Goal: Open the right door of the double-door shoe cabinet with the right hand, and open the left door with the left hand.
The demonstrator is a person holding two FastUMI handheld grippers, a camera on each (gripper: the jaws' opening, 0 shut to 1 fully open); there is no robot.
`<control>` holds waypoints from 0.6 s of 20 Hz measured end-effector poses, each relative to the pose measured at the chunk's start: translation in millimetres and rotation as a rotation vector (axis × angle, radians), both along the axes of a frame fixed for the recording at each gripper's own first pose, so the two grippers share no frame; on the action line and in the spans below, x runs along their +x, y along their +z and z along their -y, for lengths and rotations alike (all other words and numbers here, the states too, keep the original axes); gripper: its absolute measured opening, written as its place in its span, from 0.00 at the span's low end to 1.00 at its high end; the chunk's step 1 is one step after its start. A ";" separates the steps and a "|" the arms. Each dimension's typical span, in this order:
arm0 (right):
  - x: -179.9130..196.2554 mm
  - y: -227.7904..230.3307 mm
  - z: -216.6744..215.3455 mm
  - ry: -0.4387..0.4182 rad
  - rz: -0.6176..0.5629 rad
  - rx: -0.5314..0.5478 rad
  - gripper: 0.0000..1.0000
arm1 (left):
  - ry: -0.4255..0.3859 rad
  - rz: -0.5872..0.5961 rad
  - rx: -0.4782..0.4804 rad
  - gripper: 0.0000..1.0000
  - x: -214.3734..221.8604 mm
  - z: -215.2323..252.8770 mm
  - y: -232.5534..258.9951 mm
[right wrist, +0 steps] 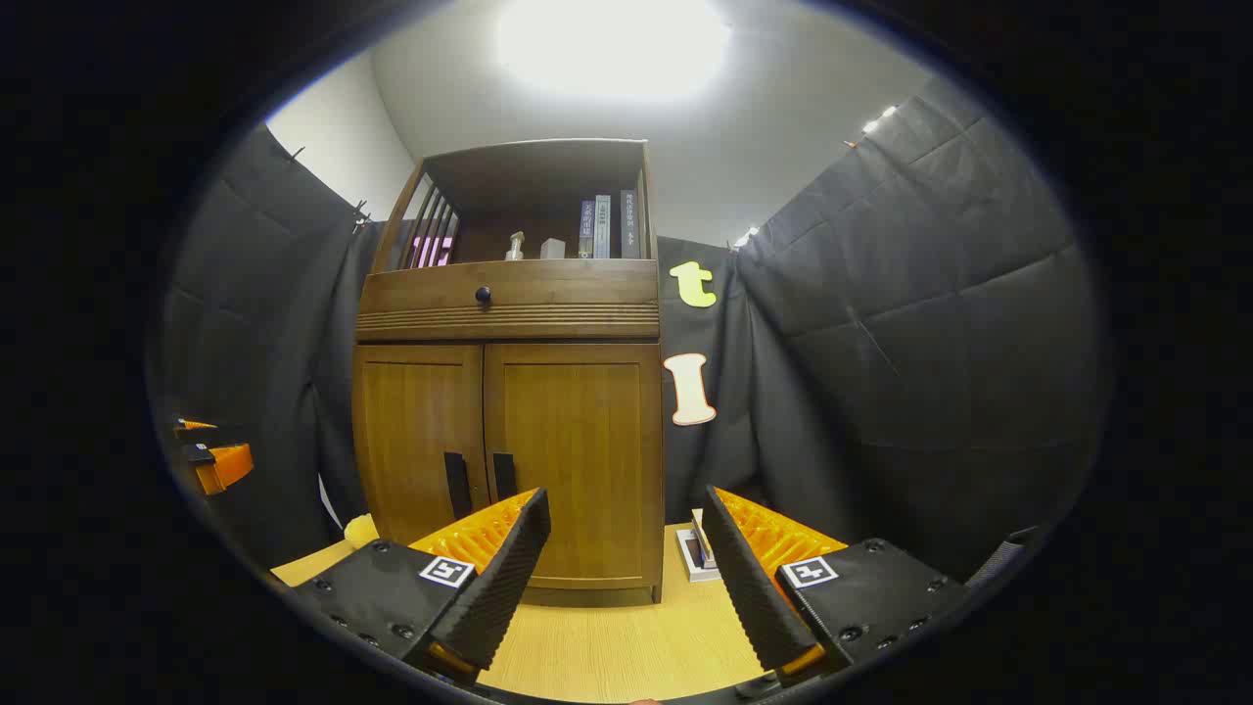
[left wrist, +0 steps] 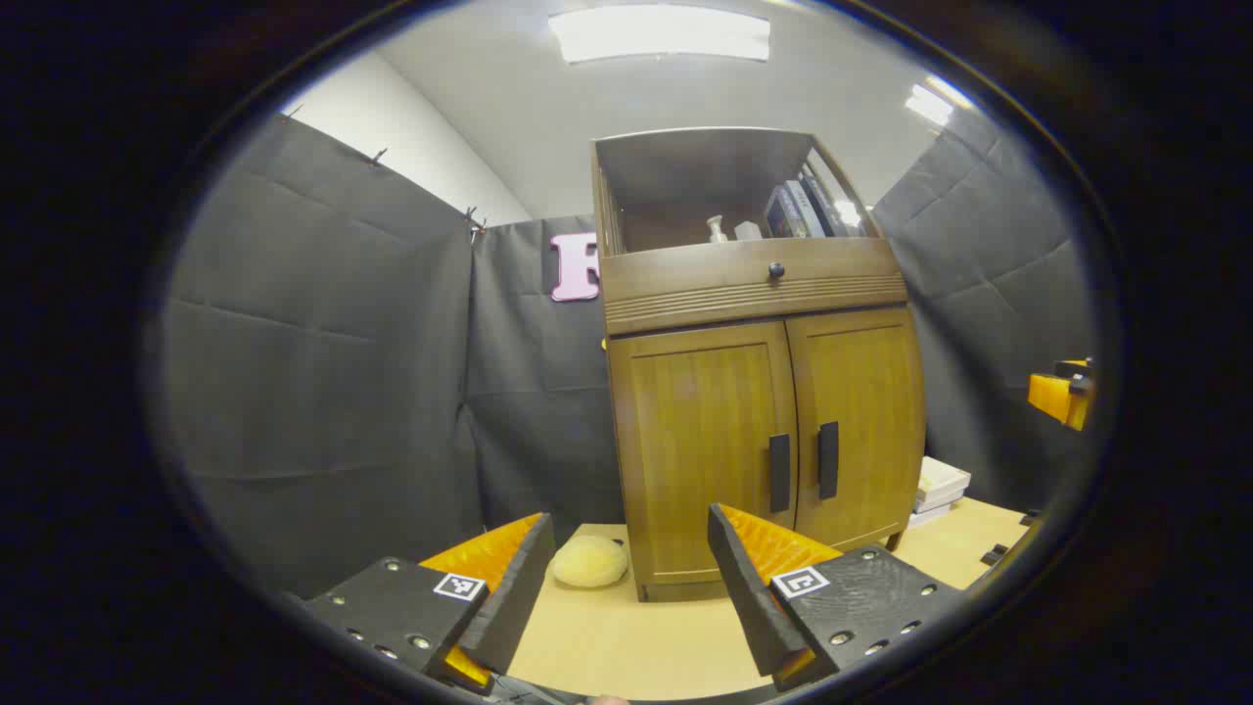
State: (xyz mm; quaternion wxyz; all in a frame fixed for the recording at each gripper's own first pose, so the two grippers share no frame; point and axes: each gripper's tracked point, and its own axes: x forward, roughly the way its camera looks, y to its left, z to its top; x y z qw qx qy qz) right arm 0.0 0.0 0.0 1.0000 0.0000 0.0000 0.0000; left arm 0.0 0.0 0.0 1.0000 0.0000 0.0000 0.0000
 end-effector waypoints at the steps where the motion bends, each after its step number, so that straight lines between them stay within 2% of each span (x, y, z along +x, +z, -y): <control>1: -0.1 -0.5 0.7 0.001 0.002 0.002 0.96 | 0.000 0.001 0.000 0.90 0.1 -0.1 0.6; 12: 8.0 -3.2 -1.9 0.020 0.011 0.004 0.97 | 0.003 0.006 0.006 0.92 -1.8 -0.4 1.1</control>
